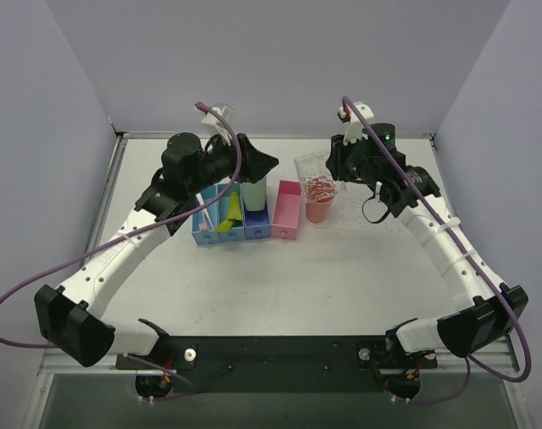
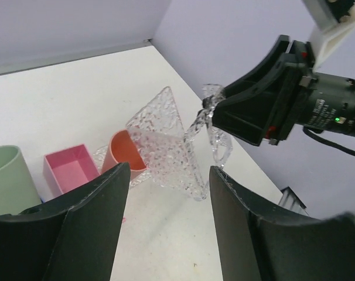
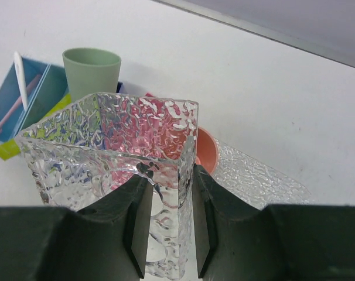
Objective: Prepare toiletry sets of a toothbrush and toothpaste on the tray
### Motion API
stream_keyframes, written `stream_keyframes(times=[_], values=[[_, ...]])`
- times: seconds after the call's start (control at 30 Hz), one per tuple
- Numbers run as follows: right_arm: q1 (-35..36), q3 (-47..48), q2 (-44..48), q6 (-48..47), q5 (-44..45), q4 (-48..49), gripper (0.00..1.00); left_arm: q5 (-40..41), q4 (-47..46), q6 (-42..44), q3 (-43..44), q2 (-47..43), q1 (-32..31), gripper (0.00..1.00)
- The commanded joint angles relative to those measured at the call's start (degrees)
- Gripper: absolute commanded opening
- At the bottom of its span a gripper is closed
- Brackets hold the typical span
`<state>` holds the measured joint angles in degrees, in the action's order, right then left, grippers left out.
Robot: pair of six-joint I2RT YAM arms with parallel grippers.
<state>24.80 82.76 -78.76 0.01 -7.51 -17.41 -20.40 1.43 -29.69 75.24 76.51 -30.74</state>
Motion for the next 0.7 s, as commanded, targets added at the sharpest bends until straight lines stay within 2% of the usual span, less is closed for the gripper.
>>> stream_keyframes(times=[0.0, 0.07, 0.2, 0.47, 0.67], values=[[-0.2, 0.3, 2.8, 8.9, 6.7, 4.7, 0.00, 11.1, 3.0, 1.8, 4.5, 0.0, -3.5, 0.66], [-0.2, 0.7, 2.6, 13.0, 7.3, 5.3, 0.00, 15.4, 4.7, 1.0, 6.0, 2.1, -5.3, 0.66], [0.0, 1.3, 2.0, 18.3, 10.4, 6.2, 0.00, 17.5, 5.5, -0.2, 9.7, 7.0, -9.0, 0.67], [1.0, 0.5, 2.0, 19.9, 12.5, 6.8, 0.00, 21.4, 12.8, 0.8, 17.1, 12.6, -11.0, 0.70], [2.2, 0.5, 1.7, 20.5, 13.7, 7.1, 0.00, 23.6, 17.5, 4.7, 21.9, 16.2, -13.3, 0.70]])
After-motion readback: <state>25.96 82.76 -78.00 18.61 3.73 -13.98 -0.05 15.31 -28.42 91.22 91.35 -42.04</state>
